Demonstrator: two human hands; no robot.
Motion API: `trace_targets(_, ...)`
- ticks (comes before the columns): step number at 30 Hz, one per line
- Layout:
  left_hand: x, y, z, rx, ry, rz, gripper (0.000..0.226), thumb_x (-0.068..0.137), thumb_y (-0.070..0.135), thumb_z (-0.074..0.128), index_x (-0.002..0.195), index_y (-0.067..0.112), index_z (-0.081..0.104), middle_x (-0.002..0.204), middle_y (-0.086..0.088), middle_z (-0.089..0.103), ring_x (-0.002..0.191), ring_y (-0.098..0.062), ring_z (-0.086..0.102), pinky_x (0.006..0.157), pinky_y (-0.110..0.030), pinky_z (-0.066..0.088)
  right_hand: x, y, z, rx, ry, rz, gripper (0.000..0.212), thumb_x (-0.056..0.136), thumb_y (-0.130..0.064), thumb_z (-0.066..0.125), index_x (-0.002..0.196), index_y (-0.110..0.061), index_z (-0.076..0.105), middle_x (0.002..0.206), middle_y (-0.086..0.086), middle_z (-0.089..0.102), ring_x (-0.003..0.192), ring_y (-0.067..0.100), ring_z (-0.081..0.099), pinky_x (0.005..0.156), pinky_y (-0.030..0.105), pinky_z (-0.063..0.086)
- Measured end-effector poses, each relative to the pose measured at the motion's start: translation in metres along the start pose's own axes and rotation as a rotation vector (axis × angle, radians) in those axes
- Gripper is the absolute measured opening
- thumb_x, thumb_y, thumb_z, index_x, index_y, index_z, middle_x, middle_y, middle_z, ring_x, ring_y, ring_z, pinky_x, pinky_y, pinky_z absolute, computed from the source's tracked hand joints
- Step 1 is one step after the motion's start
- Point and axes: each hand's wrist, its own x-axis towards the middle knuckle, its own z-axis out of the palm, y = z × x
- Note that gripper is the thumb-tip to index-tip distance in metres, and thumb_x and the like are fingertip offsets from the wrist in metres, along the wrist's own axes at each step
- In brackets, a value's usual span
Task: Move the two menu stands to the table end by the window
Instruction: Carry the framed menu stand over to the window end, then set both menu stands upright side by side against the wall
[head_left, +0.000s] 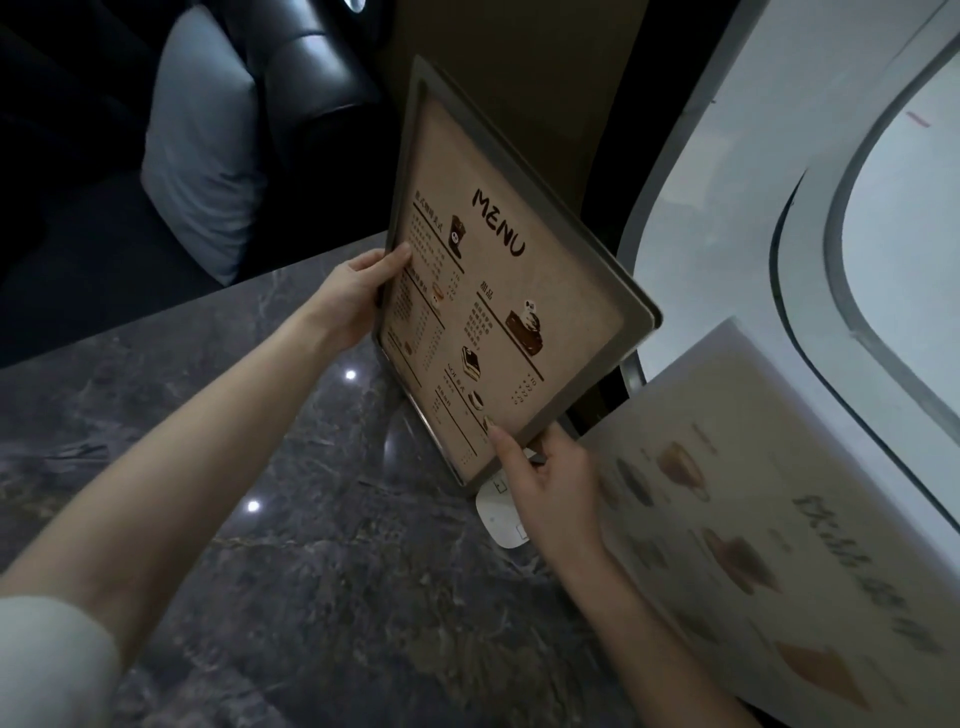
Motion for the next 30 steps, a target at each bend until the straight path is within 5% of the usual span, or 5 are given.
trace_targets(10,-0.014,-0.002,0.016,0.141,0.114,-0.014,0.04,0.09,0.04,0.051,0.119,0.014,0.055,0.104,0.007,0.064,0.099,-0.005,0.059,0.085,-0.02,0.045,0.0,0.001,-0.002,-0.125,-0.019,-0.039,0.03,0.089,-0.025,0.053,0.115,-0.01,0.056,0.117,0.005,0.065,0.095,0.002,0.056,0.078,0.018,0.051)
trace_targets(13,-0.03,-0.002,0.024,0.278,0.198,0.002,0.045,0.092,0.034,0.05,0.132,0.016,0.045,0.112,0.009,0.058,0.094,0.002,0.055,0.071,-0.011,0.044,0.001,-0.003,-0.003,-0.211,-0.033,-0.054,0.031,0.091,-0.026,0.05,0.119,-0.011,0.053,0.116,0.005,0.065,0.094,0.004,0.058,0.071,0.009,0.046)
trace_targets(20,-0.08,-0.007,0.06,0.61,0.242,-0.007,0.05,0.096,0.029,0.042,0.142,0.013,0.032,0.146,-0.008,0.042,0.133,-0.026,0.041,0.106,-0.037,0.034,0.001,-0.023,-0.018,-0.314,-0.219,0.094,0.043,0.09,-0.023,0.051,0.131,-0.011,0.042,0.134,0.006,0.054,0.121,0.021,0.051,0.09,0.027,0.046)
trace_targets(24,-0.103,0.002,0.08,0.737,0.17,-0.07,0.05,0.093,0.028,0.048,0.138,0.01,0.038,0.141,-0.01,0.048,0.129,-0.026,0.045,0.104,-0.034,0.036,-0.01,-0.043,-0.03,-0.388,-0.27,0.141,0.044,0.088,-0.029,0.054,0.129,-0.016,0.043,0.131,0.003,0.056,0.116,0.021,0.054,0.074,0.021,0.046)
trace_targets(30,-0.138,0.021,0.101,0.772,0.124,0.011,0.03,0.09,0.025,0.052,0.109,0.007,0.065,0.113,-0.012,0.067,0.1,-0.025,0.063,0.089,-0.037,0.051,-0.039,-0.086,-0.051,-0.507,-0.361,-0.001,0.04,0.09,-0.024,0.052,0.128,-0.015,0.045,0.133,0.005,0.054,0.117,0.02,0.052,0.085,0.027,0.046)
